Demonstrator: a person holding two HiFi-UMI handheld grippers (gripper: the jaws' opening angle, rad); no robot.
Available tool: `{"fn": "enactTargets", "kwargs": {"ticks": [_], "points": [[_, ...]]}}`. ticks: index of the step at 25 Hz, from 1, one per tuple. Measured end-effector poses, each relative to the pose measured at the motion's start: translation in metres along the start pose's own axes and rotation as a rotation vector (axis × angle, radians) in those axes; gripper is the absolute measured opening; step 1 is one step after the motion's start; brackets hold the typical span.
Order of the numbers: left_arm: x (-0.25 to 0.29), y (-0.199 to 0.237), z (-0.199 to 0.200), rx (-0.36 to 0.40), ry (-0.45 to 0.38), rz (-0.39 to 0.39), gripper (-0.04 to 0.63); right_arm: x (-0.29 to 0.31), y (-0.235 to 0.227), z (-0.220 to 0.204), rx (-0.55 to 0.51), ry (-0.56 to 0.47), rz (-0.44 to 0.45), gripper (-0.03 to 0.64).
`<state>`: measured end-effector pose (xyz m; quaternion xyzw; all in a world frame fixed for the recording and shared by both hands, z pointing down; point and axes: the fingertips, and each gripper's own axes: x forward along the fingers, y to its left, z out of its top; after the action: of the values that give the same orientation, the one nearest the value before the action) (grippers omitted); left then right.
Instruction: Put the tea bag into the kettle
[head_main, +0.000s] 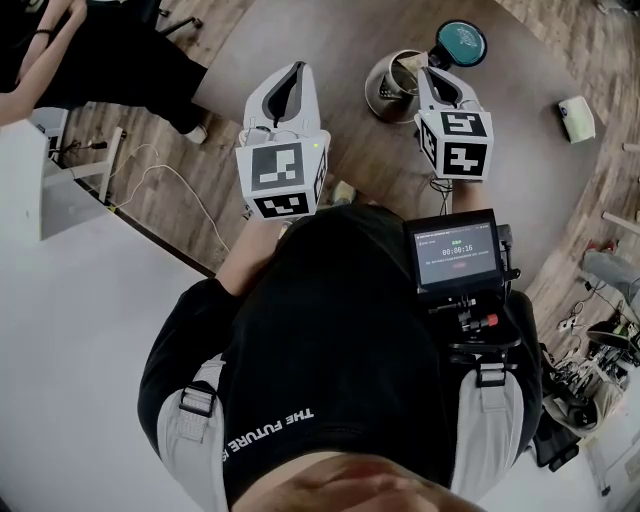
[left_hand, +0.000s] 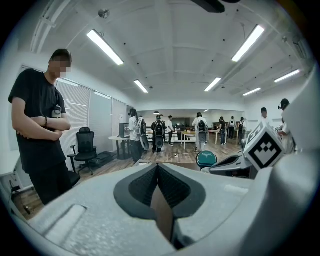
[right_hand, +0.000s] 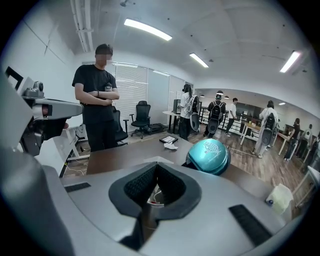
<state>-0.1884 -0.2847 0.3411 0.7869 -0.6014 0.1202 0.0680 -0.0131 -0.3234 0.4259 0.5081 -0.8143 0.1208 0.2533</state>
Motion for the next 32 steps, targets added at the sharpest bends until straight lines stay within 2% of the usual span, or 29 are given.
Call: {"fn": "enactTargets", "kwargs": {"ticks": [17,32], "points": [[0.000,-0.001,0.000,-0.001,0.008,-0.004,0.003,0.011,0.001,-0.028,0.015,0.070,0.007,0.008],[0.004,-0.004,0.002,-0.001,0.010,-0.017,0.003,0.014,0.005,-0.036,0.019,0.099,0.013,0.008]]}}
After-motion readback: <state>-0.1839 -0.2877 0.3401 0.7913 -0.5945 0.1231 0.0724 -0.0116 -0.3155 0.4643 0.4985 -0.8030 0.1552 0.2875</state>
